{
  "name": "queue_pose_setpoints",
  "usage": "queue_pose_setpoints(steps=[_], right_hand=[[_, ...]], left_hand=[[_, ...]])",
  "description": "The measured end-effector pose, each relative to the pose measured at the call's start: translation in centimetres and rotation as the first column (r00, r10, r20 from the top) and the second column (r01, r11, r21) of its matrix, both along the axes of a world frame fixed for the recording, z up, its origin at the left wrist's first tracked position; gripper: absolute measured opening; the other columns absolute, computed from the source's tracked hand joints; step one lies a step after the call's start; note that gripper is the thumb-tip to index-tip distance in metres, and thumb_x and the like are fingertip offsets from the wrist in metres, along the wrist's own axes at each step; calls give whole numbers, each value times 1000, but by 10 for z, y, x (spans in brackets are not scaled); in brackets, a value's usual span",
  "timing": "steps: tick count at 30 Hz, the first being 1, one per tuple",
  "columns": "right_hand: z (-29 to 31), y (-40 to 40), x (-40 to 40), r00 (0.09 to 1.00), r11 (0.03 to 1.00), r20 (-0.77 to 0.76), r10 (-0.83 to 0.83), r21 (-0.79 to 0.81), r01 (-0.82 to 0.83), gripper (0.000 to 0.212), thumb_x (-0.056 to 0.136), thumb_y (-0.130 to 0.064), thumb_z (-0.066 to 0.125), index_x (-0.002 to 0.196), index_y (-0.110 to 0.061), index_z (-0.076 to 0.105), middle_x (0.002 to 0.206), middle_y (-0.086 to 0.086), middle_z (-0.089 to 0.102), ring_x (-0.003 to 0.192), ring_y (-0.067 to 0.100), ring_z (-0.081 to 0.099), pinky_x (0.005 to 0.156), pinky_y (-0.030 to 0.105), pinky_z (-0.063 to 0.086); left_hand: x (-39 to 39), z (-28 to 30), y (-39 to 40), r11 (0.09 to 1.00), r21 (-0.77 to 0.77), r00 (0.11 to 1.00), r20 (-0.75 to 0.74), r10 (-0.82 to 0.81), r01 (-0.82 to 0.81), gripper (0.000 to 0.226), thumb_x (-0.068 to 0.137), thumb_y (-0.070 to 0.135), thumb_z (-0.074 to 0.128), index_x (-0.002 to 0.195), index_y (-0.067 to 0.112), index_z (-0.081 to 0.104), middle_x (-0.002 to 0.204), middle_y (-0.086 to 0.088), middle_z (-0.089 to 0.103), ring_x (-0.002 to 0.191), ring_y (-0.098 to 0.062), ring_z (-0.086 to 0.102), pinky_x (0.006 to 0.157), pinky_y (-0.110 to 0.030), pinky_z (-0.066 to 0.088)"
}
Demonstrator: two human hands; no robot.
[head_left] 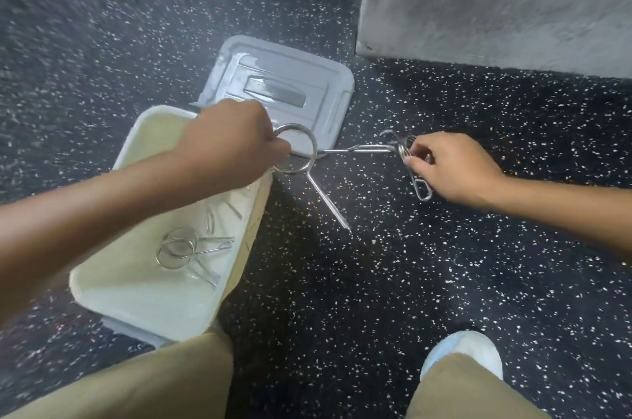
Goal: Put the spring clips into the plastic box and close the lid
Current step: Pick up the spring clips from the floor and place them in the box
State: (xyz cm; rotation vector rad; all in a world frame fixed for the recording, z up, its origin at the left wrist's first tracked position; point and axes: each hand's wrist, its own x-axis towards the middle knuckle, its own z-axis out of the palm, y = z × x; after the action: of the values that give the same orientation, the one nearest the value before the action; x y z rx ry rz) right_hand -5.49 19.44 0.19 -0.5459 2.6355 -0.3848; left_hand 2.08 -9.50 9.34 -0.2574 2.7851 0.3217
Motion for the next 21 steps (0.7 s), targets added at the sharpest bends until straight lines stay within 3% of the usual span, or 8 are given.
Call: queue_pose_setpoints(steps=[7,10,16,21], right_hand=[[14,-39,10,998,997,13,58,-59,-58,18,96,-40,61,86,-27,67,88,-9,66,74,16,62,70,39,54],[21,-50,13,996,994,1,89,-71,-89,18,97,-41,60,89,-27,67,90,-10,66,75,13,61,70,37,52],[23,-76,17,989,986,2,146,-86,-146,19,96,-42,60,92,-26,69,89,-10,65,77,12,62,74,39,54],[22,-94,20,983,979,39,180,-107,-175,19,95,-41,61,90,-25,69,88,-11,66,76,10,61,73,39,53]], left_hand=[[45,22,-70,991,-27,991,-1,131,-131,50,86,31,61,43,9,47,42,-7,41,43,-27,36,46,-28,27],[65,19,-92,986,-84,989,15,146,-145,49,82,43,56,52,4,56,47,-15,51,46,-31,43,44,-29,32],[98,-1,-122,957,-209,973,73,219,-199,39,85,36,62,58,7,61,54,-12,57,53,-31,54,48,-28,35],[110,-24,-123,944,-311,969,173,175,-115,29,87,29,59,70,5,61,62,-10,51,62,-34,53,57,-31,38]])
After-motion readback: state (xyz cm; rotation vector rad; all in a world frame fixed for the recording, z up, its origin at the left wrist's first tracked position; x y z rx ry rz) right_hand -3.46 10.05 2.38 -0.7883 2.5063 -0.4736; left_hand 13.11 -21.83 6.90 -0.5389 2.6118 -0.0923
